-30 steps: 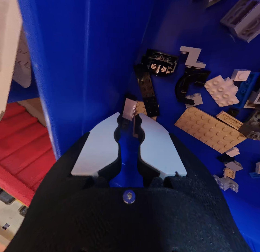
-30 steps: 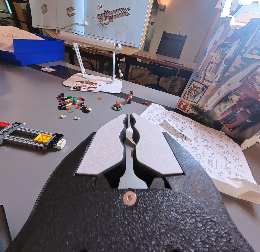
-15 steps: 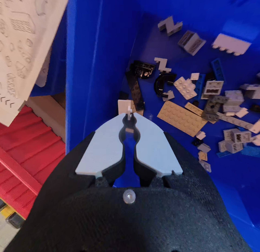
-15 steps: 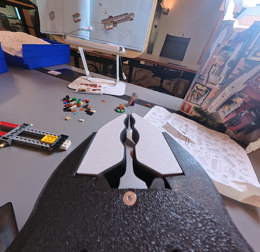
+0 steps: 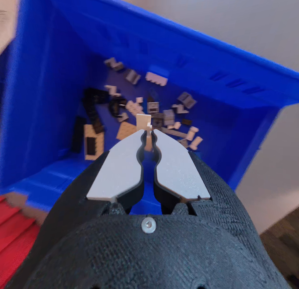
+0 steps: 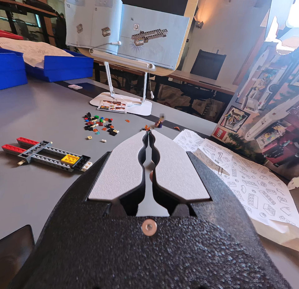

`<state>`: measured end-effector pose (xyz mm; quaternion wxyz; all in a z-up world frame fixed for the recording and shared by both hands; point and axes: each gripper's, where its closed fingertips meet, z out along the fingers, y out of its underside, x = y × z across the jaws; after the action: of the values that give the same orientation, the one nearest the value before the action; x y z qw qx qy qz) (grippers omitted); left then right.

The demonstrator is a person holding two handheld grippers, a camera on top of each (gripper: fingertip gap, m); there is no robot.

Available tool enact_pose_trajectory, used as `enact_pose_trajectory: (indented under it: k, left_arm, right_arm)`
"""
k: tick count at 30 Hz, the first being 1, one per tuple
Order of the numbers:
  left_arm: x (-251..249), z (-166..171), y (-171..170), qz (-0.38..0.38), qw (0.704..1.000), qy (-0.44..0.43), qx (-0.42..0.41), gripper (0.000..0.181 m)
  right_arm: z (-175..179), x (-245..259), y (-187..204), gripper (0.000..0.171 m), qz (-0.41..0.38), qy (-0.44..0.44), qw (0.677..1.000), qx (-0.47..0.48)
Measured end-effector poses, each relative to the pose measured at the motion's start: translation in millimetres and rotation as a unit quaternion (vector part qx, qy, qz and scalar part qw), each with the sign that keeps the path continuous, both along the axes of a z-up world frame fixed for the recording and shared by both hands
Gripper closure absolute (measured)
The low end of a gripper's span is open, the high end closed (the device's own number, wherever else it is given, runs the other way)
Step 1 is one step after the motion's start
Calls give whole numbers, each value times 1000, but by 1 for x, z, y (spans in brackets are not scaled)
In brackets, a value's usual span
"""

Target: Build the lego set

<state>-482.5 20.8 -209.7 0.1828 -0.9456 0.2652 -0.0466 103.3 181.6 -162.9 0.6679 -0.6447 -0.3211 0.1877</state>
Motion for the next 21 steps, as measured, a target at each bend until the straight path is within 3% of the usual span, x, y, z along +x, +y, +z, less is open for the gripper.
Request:
enact_pose_trajectory:
  k: [7, 10, 14, 18, 21]
  left_arm:
    - [62, 13, -28, -79, 976, -196, -46, 175]
    - [61, 9, -32, -81, 973, -209, -57, 175]
    - [40, -2, -18, -45, 986, -161, -25, 161]
    - [12, 1, 1, -10, 995, -92, 37, 162]
    - [-2, -8, -6, -12, 1000, -24, 17, 164]
  right_arm:
    - [1, -2, -3, 171, 10, 3, 1000, -3]
    - [-1, -4, -3, 171, 12, 0, 1000, -5]
    - [-3, -5, -3, 171, 12, -4, 1000, -8]
    - [-6, -5, -2, 171, 11, -6, 1000, -13]
    - [-9, -5, -1, 171, 10, -9, 1000, -15]
